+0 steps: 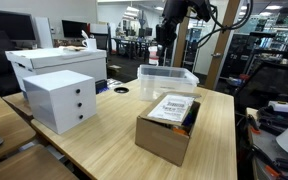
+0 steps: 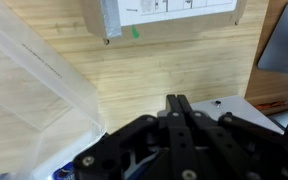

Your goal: Close the lid of the brown box

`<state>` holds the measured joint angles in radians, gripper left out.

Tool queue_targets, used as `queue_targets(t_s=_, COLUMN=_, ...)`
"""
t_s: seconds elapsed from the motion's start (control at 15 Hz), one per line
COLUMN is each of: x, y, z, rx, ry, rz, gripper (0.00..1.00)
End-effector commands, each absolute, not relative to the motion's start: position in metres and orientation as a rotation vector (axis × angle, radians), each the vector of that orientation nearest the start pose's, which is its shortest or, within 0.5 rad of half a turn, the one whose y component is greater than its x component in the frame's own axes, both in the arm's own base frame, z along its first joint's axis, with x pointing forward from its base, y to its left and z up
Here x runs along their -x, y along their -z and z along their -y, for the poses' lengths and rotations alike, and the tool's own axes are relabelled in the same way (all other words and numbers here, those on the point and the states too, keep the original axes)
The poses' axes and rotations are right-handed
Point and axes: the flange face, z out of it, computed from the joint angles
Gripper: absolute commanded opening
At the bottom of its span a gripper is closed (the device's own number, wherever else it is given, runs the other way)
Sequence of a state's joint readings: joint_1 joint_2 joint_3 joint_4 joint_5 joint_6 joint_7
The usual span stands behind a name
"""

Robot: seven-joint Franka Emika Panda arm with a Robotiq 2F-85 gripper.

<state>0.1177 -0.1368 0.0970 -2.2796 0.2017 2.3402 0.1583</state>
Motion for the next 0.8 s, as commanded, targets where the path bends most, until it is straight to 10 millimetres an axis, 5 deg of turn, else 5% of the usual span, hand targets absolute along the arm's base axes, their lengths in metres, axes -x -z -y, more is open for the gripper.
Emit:
queue_targets(t_s=0.0, x=-0.490, y=-0.457, z=-0.100, rx=3.011, ry=0.328, rz=-0.201, gripper=0.34)
queue_targets(t_s=0.27, x=-0.477, y=-0.476, z=-0.082, rx=3.058, ry=0.362, rz=-0.317, gripper=0.65)
queue_targets(t_s=0.73, x=-0.462, y=-0.482, z=-0.060, rx=3.127, ry=0.043, rz=-0.168, gripper=0.98)
